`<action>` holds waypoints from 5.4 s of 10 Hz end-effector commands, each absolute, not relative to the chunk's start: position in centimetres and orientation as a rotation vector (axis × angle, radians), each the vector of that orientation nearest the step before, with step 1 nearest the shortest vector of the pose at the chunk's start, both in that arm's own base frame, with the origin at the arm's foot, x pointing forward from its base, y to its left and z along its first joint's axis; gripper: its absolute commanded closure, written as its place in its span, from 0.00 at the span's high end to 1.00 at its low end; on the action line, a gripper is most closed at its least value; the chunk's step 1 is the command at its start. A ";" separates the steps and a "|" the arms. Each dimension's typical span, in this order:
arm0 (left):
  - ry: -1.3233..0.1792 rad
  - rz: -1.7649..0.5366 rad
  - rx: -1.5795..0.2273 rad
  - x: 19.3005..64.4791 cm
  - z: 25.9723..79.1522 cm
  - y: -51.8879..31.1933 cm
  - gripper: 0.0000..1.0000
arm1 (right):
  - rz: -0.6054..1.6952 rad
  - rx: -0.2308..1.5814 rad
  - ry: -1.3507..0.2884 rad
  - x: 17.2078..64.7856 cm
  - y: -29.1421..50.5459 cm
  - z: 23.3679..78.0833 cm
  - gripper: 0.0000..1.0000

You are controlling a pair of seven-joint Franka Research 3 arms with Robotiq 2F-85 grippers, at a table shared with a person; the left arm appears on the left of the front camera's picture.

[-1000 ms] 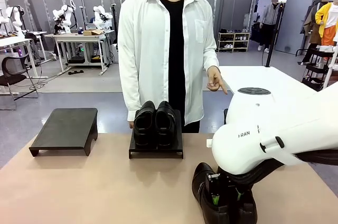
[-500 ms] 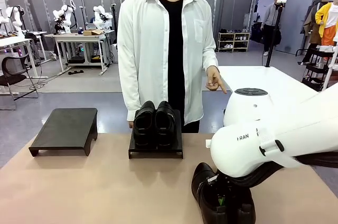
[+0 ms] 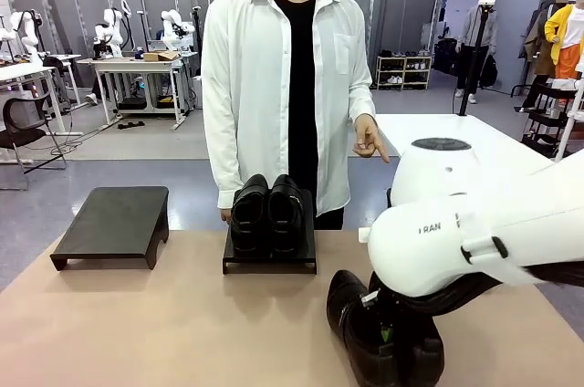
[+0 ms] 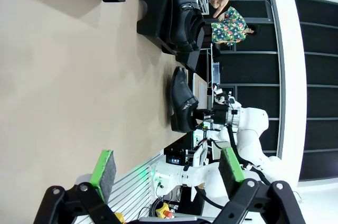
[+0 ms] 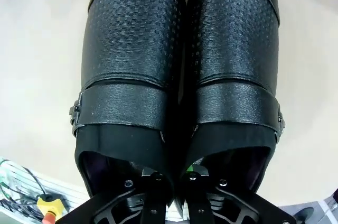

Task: Place the shoes on the stand as instructed by the person.
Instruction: Pick up another pair of Shoes and place it on the Shoes Stand indicated by the person.

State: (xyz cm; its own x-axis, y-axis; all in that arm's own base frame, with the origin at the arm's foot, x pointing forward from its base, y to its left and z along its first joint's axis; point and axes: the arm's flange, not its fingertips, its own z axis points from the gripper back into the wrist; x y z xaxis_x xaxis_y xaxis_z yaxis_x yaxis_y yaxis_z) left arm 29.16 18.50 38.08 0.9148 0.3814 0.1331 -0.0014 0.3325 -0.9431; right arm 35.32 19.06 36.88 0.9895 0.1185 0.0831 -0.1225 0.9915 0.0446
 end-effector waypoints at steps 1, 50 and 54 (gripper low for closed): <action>-0.366 0.242 -1.219 29.0 38.3 18.5 1.00 | 0.099 0.028 -0.139 35.4 17.9 40.8 0.00; -0.366 0.242 -1.219 29.0 38.3 18.5 1.00 | -0.059 -0.033 -0.517 60.5 2.0 42.0 0.14; -0.366 0.242 -1.219 29.0 38.3 18.5 1.00 | -0.056 -0.036 -0.512 60.3 2.1 42.3 0.94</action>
